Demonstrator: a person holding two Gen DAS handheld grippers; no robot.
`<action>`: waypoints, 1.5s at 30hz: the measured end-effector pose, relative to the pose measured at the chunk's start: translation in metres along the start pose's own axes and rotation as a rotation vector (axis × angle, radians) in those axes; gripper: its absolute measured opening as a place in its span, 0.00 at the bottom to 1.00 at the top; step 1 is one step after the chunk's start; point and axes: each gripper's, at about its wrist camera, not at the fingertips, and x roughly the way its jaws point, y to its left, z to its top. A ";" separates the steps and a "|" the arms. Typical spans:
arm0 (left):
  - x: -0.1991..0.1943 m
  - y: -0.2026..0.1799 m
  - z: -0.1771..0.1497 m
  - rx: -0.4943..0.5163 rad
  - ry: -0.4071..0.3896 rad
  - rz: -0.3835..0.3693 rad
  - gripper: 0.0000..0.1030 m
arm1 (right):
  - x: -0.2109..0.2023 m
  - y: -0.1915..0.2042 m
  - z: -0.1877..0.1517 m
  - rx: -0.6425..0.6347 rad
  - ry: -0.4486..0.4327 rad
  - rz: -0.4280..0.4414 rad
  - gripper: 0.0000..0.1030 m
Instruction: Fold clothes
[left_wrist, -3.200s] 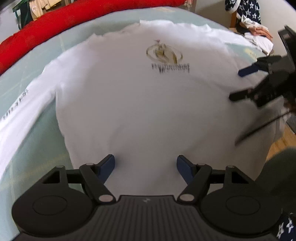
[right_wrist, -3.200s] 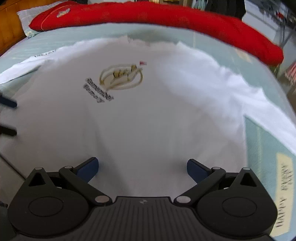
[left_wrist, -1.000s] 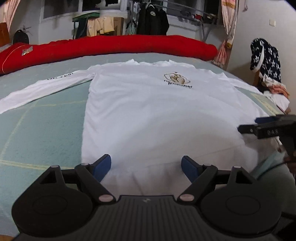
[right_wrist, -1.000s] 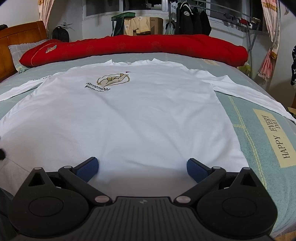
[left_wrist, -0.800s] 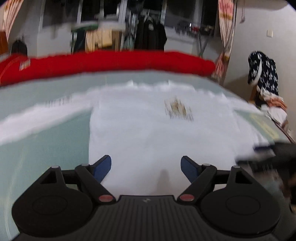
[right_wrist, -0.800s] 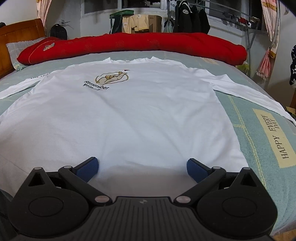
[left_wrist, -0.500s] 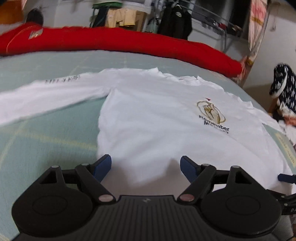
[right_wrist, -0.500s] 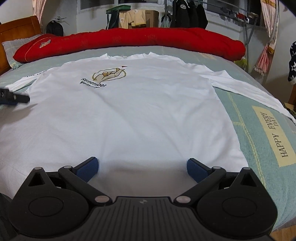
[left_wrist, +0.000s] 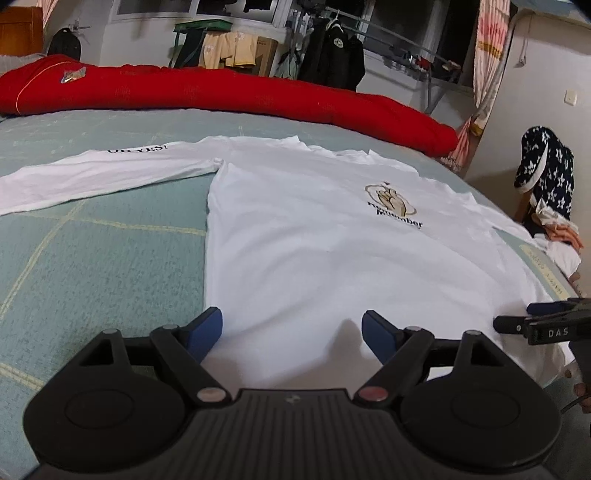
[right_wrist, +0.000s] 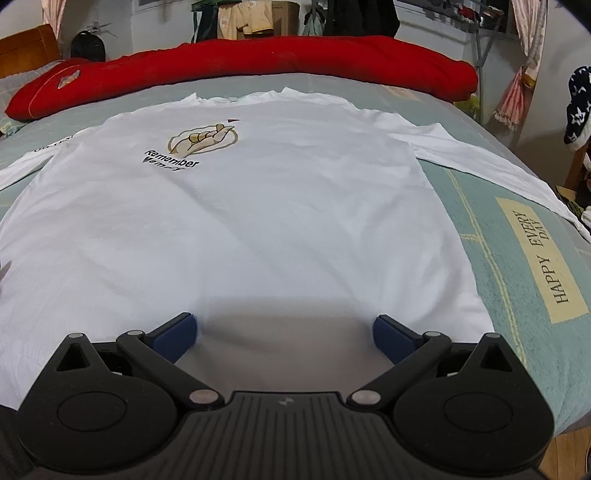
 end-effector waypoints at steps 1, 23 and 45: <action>0.000 -0.002 0.000 0.009 0.003 0.007 0.80 | 0.000 0.000 -0.001 0.001 -0.005 0.000 1.00; -0.003 -0.052 -0.002 0.165 0.091 0.007 0.84 | -0.004 -0.004 -0.009 -0.002 -0.064 0.025 1.00; 0.000 -0.030 0.017 -0.017 0.101 0.027 0.84 | 0.044 -0.071 0.093 0.202 -0.135 0.235 1.00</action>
